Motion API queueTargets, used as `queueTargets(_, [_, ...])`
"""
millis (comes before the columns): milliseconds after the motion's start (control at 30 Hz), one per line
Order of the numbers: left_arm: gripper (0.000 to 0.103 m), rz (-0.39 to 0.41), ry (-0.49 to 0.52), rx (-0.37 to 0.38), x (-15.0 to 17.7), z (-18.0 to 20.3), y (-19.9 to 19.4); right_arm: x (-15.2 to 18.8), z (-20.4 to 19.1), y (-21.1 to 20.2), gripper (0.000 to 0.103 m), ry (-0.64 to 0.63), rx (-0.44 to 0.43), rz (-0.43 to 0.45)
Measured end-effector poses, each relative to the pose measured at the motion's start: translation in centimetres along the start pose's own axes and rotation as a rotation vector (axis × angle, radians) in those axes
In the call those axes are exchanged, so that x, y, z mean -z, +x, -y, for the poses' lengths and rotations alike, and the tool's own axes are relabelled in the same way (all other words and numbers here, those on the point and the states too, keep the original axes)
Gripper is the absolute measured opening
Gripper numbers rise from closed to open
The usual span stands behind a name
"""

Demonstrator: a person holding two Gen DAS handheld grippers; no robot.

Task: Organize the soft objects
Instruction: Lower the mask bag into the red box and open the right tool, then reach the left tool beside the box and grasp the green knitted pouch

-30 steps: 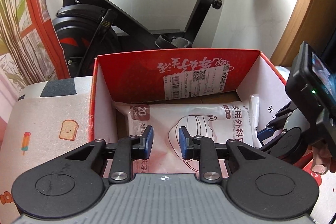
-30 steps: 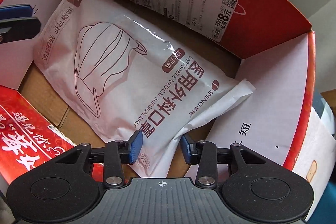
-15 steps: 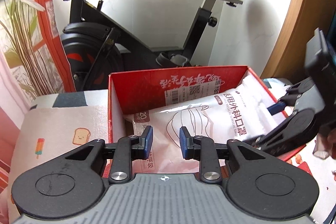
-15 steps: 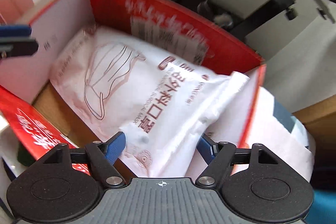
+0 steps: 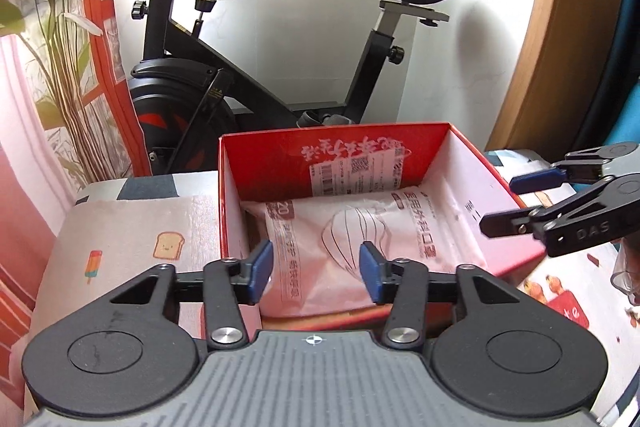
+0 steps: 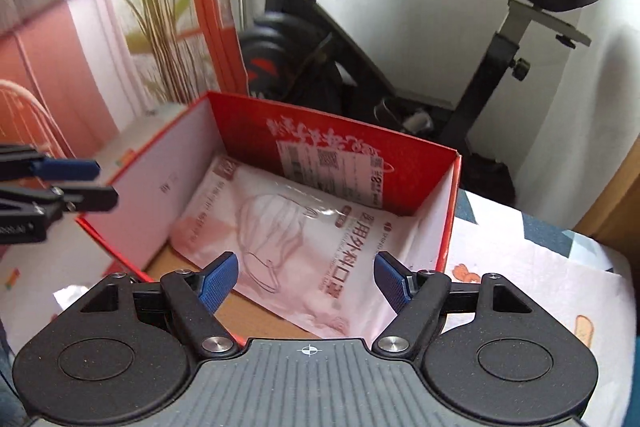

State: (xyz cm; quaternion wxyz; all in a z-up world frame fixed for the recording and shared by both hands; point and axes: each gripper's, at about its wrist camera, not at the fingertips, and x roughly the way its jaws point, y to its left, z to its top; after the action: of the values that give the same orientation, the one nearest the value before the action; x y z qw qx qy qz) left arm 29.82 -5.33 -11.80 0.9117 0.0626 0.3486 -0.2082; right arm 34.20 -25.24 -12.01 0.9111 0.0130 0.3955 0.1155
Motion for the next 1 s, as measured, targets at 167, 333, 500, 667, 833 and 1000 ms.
queueTargets(167, [0.053,0.011,0.012,-0.004,2.2,0.7,-1.3,3.7,-0.4,-2.4,0.072,0.034,-0.014,0.121])
queueTargets(333, [0.053,0.008,-0.015,0.000,4.5,1.1,-2.4,7.5,-0.6,-3.4,0.072,0.083,-0.004,0.163])
queueTargets(500, [0.053,-0.013,-0.067,0.015,7.2,1.3,-2.8,11.0,-0.9,-3.8,0.072,0.140,0.002,0.176])
queueTargets(667, [0.053,-0.023,-0.133,0.009,9.6,1.0,-3.1,13.7,-1.7,-3.4,0.072,0.169,0.001,0.173])
queueTargets(833, [0.053,-0.048,-0.176,-0.003,11.2,0.2,-3.0,15.1,-3.1,-2.3,0.066,0.159,-0.029,0.165])
queueTargets(1000, [0.052,-0.053,-0.206,0.014,11.8,-0.5,-3.0,15.2,-5.1,-0.9,0.058,0.099,-0.051,0.176])
